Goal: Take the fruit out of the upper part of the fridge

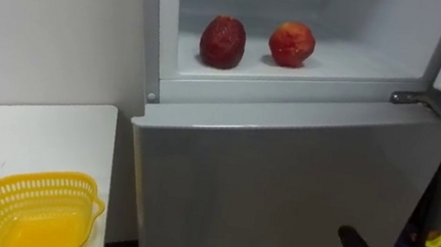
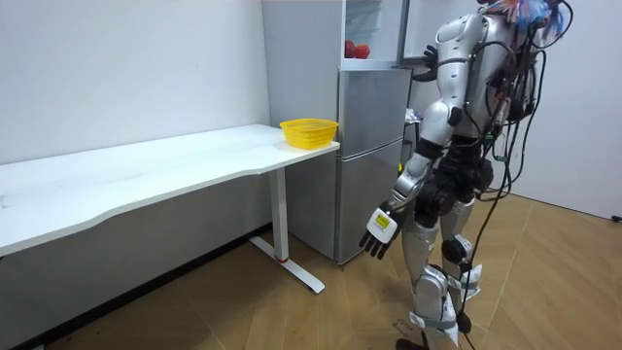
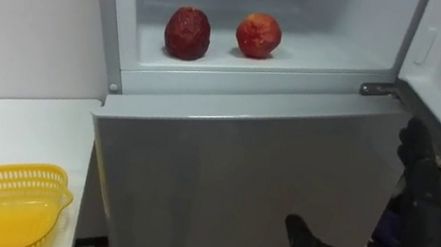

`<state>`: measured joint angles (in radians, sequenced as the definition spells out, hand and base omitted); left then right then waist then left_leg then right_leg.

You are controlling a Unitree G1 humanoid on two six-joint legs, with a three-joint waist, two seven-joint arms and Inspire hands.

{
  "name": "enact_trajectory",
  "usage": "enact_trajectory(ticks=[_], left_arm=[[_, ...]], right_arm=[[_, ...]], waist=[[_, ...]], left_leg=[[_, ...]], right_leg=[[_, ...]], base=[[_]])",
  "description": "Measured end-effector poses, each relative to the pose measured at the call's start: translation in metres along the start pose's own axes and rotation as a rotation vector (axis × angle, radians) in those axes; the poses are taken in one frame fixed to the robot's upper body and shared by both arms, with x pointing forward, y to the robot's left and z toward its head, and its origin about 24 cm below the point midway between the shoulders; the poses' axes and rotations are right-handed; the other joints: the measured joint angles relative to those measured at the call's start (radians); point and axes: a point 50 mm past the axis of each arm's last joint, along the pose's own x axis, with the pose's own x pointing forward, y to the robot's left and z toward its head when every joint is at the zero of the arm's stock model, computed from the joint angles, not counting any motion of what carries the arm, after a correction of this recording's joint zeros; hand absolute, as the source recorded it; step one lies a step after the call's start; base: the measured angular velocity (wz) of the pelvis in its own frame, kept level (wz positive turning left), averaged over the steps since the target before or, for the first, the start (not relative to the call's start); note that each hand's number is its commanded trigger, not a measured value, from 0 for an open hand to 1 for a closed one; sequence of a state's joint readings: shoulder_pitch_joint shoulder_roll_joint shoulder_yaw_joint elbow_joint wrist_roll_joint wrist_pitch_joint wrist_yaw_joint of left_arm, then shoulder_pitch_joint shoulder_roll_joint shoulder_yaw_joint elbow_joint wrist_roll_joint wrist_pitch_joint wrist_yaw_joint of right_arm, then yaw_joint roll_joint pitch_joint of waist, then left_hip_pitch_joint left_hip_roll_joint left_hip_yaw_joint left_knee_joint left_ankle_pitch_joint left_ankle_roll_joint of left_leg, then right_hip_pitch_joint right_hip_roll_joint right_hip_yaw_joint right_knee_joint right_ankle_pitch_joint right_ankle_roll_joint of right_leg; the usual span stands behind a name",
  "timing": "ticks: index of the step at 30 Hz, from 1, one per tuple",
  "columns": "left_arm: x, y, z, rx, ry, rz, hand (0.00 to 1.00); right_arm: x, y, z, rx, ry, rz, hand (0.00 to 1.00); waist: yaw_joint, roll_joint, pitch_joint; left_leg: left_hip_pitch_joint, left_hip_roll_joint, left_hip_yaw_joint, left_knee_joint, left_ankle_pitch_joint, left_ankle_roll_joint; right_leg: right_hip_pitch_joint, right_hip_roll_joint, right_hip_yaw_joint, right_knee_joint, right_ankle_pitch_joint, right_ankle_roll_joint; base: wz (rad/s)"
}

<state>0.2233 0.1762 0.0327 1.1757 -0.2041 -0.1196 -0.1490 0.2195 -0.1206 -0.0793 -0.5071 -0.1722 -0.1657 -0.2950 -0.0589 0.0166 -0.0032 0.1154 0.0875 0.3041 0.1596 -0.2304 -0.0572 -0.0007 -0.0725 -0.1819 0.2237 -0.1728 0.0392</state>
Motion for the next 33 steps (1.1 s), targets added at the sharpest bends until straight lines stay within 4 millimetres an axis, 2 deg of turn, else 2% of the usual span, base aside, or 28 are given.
enact_trajectory(ticks=[2, 6, 11, 15, 20, 25, 26, 30, 33], left_arm=[[0.001, 0.001, 0.004, -0.003, -0.012, 0.004, 0.00], [0.001, 0.002, 0.006, -0.018, -0.021, 0.008, 0.00], [0.001, 0.009, 0.007, -0.010, -0.018, 0.023, 0.00], [0.001, 0.010, 0.008, -0.006, -0.017, 0.032, 0.00], [0.001, 0.009, 0.007, -0.010, -0.016, 0.033, 0.00], [0.002, 0.007, 0.011, -0.017, -0.025, 0.036, 0.00], [0.002, 0.007, 0.011, -0.025, -0.027, 0.038, 0.00], [0.002, 0.007, 0.009, -0.051, -0.016, 0.041, 0.00], [0.002, 0.006, 0.009, -0.053, -0.014, 0.039, 0.00]], right_arm=[[0.002, -0.002, 0.007, -0.001, -0.039, -0.008, 0.00], [0.008, -0.003, 0.020, -0.009, -0.122, -0.003, 0.00], [0.030, -0.002, 0.040, 0.027, -0.260, -0.025, 0.00], [0.039, -0.001, 0.049, 0.050, -0.321, -0.057, 0.00], [0.049, 0.000, 0.057, 0.083, -0.373, -0.078, 0.00], [0.063, 0.003, 0.055, 0.073, -0.383, -0.082, 0.00], [0.065, 0.002, 0.053, 0.075, -0.372, -0.083, 0.00], [0.071, -0.001, 0.055, 0.110, -0.368, -0.091, 0.00], [0.088, 0.001, 0.056, 0.171, -0.367, -0.064, 0.00]], waist=[[0.015, -0.011, 0.0027], [0.032, -0.022, 0.0031], [0.044, -0.049, -0.0009], [0.053, -0.053, -0.0020], [0.068, -0.054, 0.0016], [0.093, -0.055, 0.0099], [0.095, -0.059, 0.0076], [0.094, -0.058, 0.0084], [0.097, -0.056, 0.0094]], left_leg=[[-0.002, 0.004, -0.001, 0.000, 0.000, 0.000], [-0.004, 0.005, -0.006, 0.000, 0.000, 0.000], [0.000, 0.005, -0.021, 0.000, 0.000, 0.000], [0.004, 0.005, -0.047, 0.000, 0.000, 0.000], [0.001, 0.006, -0.070, 0.000, 0.000, 0.000], [-0.002, 0.006, -0.073, 0.001, 0.000, 0.000], [-0.003, 0.006, -0.075, 0.001, 0.000, 0.000], [-0.012, 0.005, -0.088, 0.001, 0.000, 0.000], [-0.002, 0.006, -0.092, 0.001, 0.000, 0.000]], right_leg=[[-0.001, 0.004, -0.001, 0.000, 0.001, -0.002], [0.002, 0.005, -0.008, -0.001, 0.001, -0.002], [0.018, 0.004, -0.023, -0.009, 0.001, -0.002], [0.039, 0.004, -0.042, -0.022, 0.003, -0.003], [0.056, 0.004, -0.073, -0.037, 0.003, -0.003], [0.055, 0.004, -0.075, -0.037, 0.003, -0.003], [0.055, 0.003, -0.077, -0.037, 0.003, -0.003], [0.052, 0.003, -0.088, -0.037, 0.003, -0.003], [0.059, 0.003, -0.098, -0.038, 0.003, -0.003]], base=[[0.00], [0.06], [0.08], [0.15], [0.16], [0.01], [0.05], [0.07], [-0.02]])
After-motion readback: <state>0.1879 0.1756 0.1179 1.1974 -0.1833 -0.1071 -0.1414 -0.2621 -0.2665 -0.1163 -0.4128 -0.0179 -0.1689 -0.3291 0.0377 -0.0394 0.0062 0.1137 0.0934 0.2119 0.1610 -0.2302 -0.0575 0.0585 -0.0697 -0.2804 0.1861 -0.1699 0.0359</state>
